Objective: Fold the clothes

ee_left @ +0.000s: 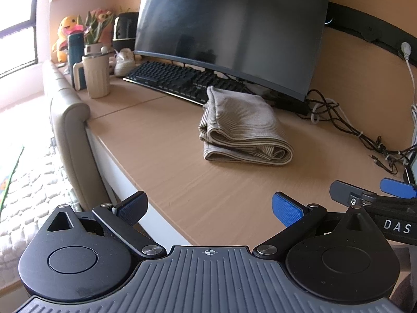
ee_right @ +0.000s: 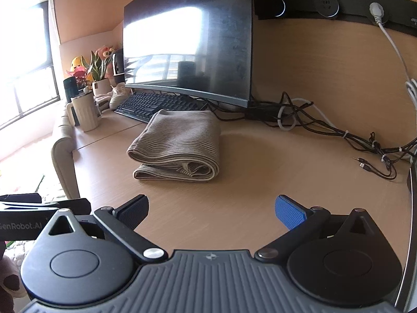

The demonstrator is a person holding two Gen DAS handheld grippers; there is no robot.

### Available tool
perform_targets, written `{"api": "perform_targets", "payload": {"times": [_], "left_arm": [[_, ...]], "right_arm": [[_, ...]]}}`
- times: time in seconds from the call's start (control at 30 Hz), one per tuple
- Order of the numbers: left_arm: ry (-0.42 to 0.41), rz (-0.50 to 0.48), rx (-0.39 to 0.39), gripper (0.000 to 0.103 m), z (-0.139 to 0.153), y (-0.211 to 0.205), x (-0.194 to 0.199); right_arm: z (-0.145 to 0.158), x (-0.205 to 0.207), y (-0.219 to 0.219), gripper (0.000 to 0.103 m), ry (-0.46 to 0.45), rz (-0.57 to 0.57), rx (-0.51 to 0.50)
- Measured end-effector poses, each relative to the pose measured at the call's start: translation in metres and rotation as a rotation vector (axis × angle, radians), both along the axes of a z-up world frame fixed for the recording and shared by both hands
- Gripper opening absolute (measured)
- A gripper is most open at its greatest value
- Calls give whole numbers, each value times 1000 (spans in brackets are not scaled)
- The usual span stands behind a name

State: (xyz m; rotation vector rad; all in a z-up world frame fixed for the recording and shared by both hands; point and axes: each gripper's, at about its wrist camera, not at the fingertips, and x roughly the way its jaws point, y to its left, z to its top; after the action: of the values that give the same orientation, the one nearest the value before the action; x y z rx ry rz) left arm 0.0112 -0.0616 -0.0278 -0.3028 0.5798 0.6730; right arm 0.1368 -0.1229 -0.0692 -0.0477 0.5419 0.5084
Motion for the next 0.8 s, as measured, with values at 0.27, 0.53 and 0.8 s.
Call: {"api": "perform_targets", "payload": {"times": [0.27, 0.53, 0.8], "left_arm": [[4, 6, -4, 103, 1, -1, -6], [8, 28, 1, 103, 1, 1, -10], [6, 21, 13, 103, 4, 1, -9]], "right_arm": [[1, -4, 3, 103, 1, 2, 3], [2, -7, 6, 103, 2, 14, 6], [3, -7, 6, 103, -6, 13, 6]]}}
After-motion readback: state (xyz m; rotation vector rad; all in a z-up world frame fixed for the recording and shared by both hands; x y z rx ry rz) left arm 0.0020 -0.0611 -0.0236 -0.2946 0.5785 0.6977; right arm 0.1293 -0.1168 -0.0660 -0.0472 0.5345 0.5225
